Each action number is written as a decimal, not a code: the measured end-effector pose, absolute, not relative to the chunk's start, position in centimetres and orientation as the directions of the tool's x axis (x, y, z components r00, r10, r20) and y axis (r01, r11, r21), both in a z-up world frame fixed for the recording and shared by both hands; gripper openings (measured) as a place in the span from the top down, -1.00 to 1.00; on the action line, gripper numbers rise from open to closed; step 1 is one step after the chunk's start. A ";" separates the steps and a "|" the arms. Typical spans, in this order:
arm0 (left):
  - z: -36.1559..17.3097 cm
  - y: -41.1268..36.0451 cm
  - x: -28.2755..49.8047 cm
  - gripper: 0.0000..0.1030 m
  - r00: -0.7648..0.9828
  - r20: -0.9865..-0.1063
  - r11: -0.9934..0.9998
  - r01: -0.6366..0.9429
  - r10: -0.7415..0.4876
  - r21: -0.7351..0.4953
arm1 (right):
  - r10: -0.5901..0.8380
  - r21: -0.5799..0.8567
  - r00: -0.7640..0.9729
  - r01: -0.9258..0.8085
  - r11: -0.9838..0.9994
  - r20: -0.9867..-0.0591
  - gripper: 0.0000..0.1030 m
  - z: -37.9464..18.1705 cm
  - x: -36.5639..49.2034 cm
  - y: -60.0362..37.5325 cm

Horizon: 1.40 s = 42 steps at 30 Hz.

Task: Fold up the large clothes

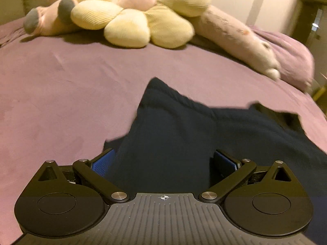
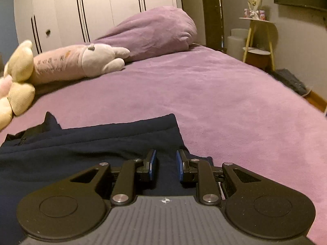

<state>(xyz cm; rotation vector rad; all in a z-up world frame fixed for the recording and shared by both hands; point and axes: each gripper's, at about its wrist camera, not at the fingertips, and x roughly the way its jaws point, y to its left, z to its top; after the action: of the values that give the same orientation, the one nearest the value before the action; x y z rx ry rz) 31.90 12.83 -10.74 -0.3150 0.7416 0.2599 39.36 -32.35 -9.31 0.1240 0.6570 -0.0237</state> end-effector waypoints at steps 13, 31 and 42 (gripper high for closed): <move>-7.3 10.2 35.5 -1.00 0.707 -0.694 0.933 -0.327 0.137 -0.149 | 0.296 0.143 0.727 -0.265 0.953 -0.620 0.60 -6.8 39.8 -20.2; -12.6 12.8 42.5 -1.00 0.624 -0.763 0.897 -0.418 0.167 -0.146 | 0.160 -0.053 0.723 -0.263 0.963 -0.673 1.00 -11.8 49.6 -14.3; -8.4 14.7 30.1 -1.00 0.673 -0.739 0.933 -0.263 -0.006 -0.247 | 0.275 0.147 0.745 -0.235 0.961 -0.607 0.14 -7.0 34.0 -21.3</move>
<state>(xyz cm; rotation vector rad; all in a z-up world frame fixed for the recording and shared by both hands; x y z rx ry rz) 30.14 14.71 -8.36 -0.3497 0.8235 0.1479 34.02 -21.31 -6.98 0.0619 0.6741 0.2797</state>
